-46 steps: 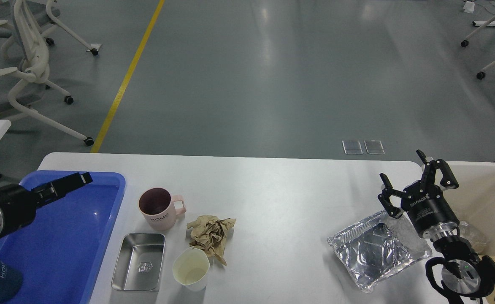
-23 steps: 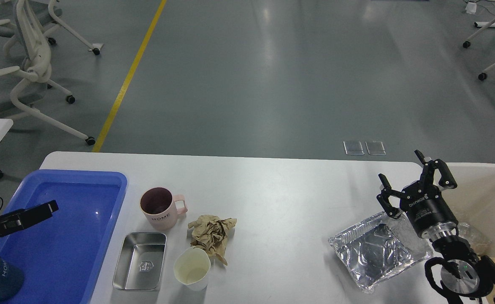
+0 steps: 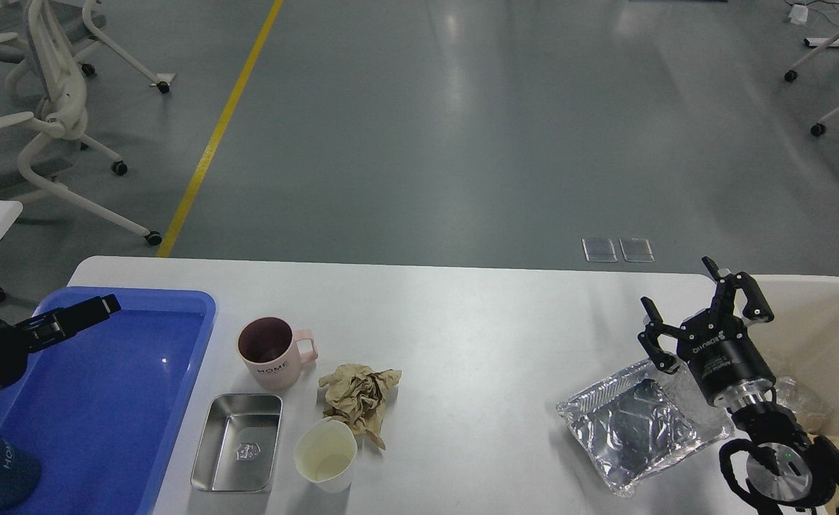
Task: Tidy desktop
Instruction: 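Reach the left gripper toward the pink mug and grasp it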
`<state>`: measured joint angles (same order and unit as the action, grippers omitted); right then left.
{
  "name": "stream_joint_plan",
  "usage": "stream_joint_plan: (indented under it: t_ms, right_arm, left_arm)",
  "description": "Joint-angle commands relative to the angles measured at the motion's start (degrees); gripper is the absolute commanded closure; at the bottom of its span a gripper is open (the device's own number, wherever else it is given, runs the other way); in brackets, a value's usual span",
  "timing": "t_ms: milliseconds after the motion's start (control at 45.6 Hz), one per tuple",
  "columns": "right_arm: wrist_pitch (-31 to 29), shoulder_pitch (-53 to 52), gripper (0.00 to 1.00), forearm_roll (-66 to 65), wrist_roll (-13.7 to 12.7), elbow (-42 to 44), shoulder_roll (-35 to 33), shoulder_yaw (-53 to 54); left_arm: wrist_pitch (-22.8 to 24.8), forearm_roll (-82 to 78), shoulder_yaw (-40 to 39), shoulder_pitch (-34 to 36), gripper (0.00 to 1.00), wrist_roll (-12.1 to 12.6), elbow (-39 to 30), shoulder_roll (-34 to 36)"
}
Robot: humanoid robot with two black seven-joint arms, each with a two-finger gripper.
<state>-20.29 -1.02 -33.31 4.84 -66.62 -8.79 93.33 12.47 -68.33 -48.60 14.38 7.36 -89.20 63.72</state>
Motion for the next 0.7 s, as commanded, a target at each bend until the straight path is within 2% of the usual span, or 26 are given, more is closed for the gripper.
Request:
stream_joint_plan:
  t_ms: [0,175,263,570,680]
  right_arm:
    - [-0.01,0.05,0.0,0.0,0.0,0.0,0.0,0.01]
    - [-0.01,0.66,0.0,0.0,0.0,0.0,0.0,0.01]
    - [-0.01,1.28,0.0,0.0,0.0,0.0,0.0,0.1]
    - [-0.54,2.16,0.0,0.0,0.53,0.0,-0.35,0.36]
    - [-0.54,2.16,0.0,0.0,0.53,0.0,-0.27,0.36]
  left_arm:
    - [1.86,-0.4,4.2,5.91,0.03,0.2,3.59,-5.44]
    - [1.59,-1.54,15.62,14.0,0.03,1.16,7.1,-10.71]
    - [1.59,-1.63,18.71,16.29,0.04,2.04,9.91,-13.44]
    - [1.5,-2.6,20.12,17.7,0.12,2.22,18.18,-21.26]
    - [1.59,-2.68,20.21,17.7,0.2,1.95,20.28,-23.99]
